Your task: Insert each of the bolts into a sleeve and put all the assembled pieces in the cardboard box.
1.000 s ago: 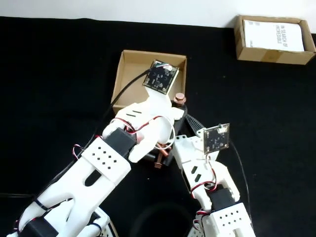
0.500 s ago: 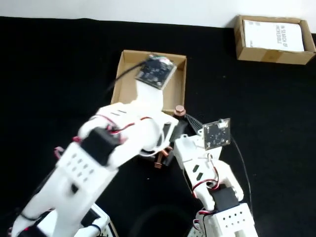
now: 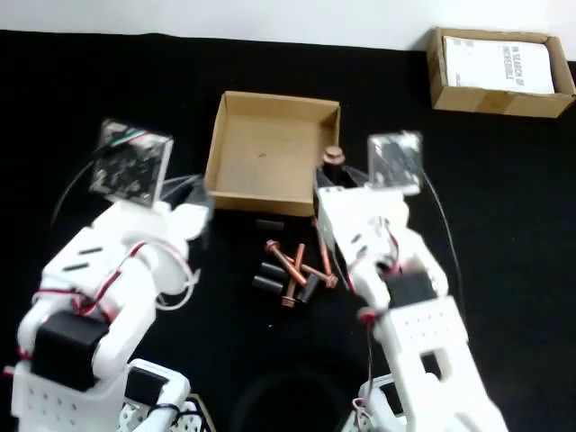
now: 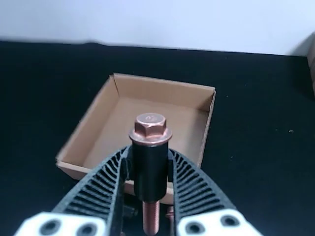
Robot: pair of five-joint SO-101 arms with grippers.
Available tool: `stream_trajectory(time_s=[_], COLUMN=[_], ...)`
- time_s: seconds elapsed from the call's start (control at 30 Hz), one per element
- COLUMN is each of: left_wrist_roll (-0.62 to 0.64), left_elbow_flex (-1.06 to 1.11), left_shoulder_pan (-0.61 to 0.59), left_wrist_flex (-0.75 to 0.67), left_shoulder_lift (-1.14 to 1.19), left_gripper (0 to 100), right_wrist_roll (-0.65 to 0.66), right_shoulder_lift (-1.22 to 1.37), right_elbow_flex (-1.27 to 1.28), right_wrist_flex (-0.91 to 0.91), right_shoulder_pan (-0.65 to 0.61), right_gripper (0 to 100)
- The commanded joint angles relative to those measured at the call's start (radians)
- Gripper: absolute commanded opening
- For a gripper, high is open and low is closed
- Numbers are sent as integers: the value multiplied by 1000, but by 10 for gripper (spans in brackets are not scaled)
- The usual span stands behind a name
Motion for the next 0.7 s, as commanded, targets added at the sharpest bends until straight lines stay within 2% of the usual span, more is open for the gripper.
stream_trajectory(time_s=[0.0, 0.13, 0.3, 0.67], left_wrist_roll=[-3, -3, -3, 3], left_elbow_flex=[171, 404, 664, 840], left_shoulder_pan=[-153, -277, -394, -615], left_wrist_flex=[-3, -12, -31, -32], left_shoulder_lift=[-163, -390, -682, -634], left_gripper=[23, 23, 23, 8], right_wrist_roll=[126, 232, 433, 936], right_shoulder_lift=[214, 450, 727, 1118], right_elbow_flex=[-214, -407, -590, -791], right_wrist_flex=[1, 1, 1, -5], right_shoulder_pan=[-18, -16, -15, -21], right_gripper=[8, 8, 8, 8])
